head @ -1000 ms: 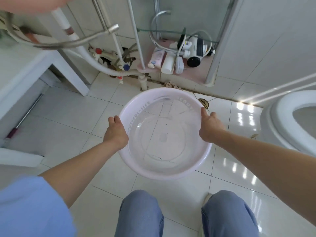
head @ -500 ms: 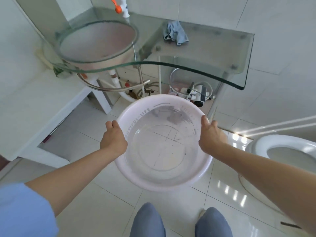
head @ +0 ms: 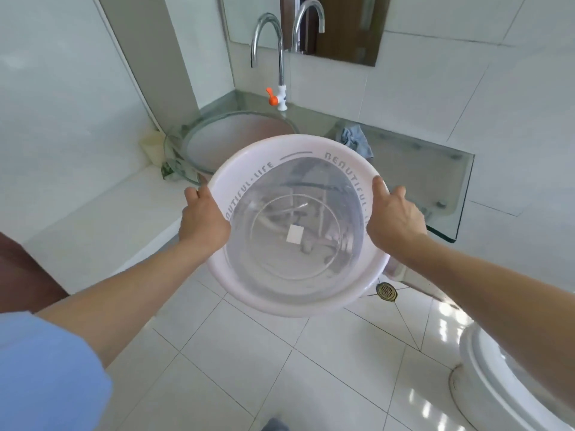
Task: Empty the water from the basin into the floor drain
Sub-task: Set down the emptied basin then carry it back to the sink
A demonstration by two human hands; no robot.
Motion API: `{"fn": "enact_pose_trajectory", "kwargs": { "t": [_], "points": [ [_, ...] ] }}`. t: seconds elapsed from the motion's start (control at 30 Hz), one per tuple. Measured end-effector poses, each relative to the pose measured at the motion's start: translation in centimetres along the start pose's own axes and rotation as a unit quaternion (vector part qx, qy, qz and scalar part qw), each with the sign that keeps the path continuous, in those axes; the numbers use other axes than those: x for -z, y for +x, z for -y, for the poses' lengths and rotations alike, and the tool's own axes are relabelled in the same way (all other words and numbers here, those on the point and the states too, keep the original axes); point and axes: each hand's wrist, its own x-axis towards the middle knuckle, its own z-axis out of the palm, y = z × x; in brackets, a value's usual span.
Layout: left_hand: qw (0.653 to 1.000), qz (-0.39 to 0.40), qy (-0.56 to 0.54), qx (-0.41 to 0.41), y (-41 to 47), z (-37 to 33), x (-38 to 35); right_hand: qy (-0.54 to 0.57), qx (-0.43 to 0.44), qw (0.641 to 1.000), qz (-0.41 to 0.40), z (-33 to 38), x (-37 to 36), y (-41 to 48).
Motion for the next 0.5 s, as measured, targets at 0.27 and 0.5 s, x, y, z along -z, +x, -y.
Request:
{"fn": "enact_pose_trajectory", "kwargs": {
  "t": [0.27, 0.5],
  "points": [
    [0.999, -0.046, -0.011, 0.001, 6.3, 1.3, 5.1, 0.011, 0.015, 0.999, -0.03, 6.5, 3.8, 3.9],
    [0.998, -0.051, -0.02, 0.016, 12.2, 3.8, 7.9, 0.004, 0.034, 0.999, -0.024, 12.5, 3.5, 8.1]
  ]
}}
